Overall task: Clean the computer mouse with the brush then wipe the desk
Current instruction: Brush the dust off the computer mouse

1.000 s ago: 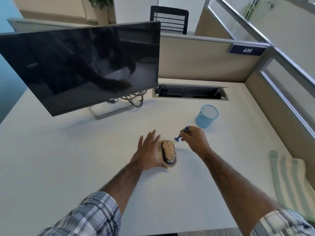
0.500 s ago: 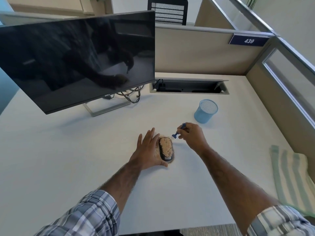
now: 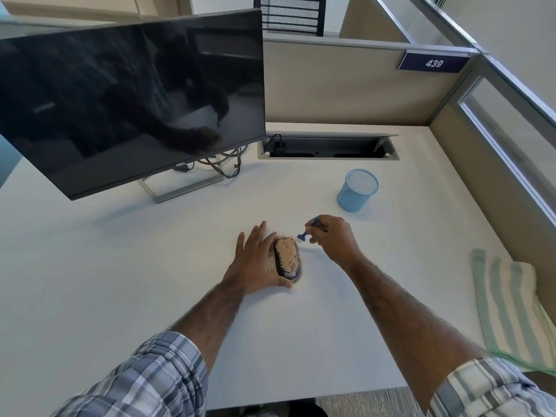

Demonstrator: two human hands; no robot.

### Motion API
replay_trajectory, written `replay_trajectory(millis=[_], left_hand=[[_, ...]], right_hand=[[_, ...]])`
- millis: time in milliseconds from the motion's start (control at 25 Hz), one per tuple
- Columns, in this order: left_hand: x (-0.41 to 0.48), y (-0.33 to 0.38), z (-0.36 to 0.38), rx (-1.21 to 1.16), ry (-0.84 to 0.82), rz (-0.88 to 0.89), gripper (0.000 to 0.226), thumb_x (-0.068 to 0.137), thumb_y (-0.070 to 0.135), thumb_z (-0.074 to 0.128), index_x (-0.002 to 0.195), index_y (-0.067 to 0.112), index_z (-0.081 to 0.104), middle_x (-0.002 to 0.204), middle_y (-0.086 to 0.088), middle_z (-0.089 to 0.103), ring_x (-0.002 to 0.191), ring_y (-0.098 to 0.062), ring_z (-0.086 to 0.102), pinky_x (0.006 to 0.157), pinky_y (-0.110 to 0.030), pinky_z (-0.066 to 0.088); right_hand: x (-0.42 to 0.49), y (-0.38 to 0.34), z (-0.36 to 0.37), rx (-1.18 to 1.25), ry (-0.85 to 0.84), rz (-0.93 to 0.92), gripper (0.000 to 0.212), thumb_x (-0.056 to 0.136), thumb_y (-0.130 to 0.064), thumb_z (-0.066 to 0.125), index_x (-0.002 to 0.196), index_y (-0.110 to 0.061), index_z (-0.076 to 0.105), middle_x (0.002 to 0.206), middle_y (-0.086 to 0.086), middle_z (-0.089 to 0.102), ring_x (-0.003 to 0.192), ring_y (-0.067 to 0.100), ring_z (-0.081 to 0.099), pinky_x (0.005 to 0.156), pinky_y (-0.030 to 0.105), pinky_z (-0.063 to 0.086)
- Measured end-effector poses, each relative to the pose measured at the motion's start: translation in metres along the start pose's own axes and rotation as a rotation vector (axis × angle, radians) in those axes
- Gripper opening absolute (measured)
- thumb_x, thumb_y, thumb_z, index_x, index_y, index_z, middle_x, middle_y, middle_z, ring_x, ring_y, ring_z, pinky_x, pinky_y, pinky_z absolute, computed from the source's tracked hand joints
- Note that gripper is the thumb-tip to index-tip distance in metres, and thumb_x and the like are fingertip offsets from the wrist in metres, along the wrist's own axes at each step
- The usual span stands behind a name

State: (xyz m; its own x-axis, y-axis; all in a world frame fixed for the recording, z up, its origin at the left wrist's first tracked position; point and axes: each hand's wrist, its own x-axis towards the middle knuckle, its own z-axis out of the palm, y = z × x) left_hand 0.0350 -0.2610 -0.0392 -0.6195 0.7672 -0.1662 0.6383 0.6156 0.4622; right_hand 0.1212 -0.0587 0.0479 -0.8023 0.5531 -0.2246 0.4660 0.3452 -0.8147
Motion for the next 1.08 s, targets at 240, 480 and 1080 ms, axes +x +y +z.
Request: replay_trajectory(millis=[240, 480, 1080], left_hand=[[0.000, -0.001, 0.001, -0.021, -0.014, 0.008, 0.138, 0.053, 0.097, 0.062, 0.162, 0.026, 0.014, 0.171, -0.001, -0.018, 0.156, -0.018, -0.022, 0.125, -0.051, -0.014], [0.001, -0.003, 0.003, -0.018, -0.005, 0.010, 0.137, 0.054, 0.098, 0.060, 0.162, 0.028, 0.013, 0.171, -0.001, -0.016, 0.156, -0.018, -0.020, 0.125, -0.052, -0.013], [0.001, -0.006, 0.006, -0.043, 0.024, 0.027, 0.129, 0.058, 0.095, 0.063, 0.160, 0.030, 0.020, 0.171, 0.001, -0.017, 0.156, -0.016, -0.021, 0.124, -0.049, -0.016]], right_hand=[[0.000, 0.000, 0.000, -0.006, -0.008, -0.008, 0.006, 0.092, -0.012, 0.069, 0.094, -0.012, 0.074, 0.084, 0.003, 0.076, 0.073, 0.021, 0.073, 0.065, 0.021, 0.055], [0.000, 0.000, 0.002, -0.016, -0.019, -0.009, 0.005, 0.092, -0.012, 0.070, 0.095, -0.012, 0.074, 0.087, 0.004, 0.076, 0.074, 0.019, 0.073, 0.065, 0.020, 0.054], [0.005, 0.000, 0.011, -0.127, -0.013, -0.072, 0.008, 0.090, -0.012, 0.070, 0.092, -0.019, 0.073, 0.084, -0.002, 0.075, 0.077, 0.014, 0.073, 0.077, 0.031, 0.061]])
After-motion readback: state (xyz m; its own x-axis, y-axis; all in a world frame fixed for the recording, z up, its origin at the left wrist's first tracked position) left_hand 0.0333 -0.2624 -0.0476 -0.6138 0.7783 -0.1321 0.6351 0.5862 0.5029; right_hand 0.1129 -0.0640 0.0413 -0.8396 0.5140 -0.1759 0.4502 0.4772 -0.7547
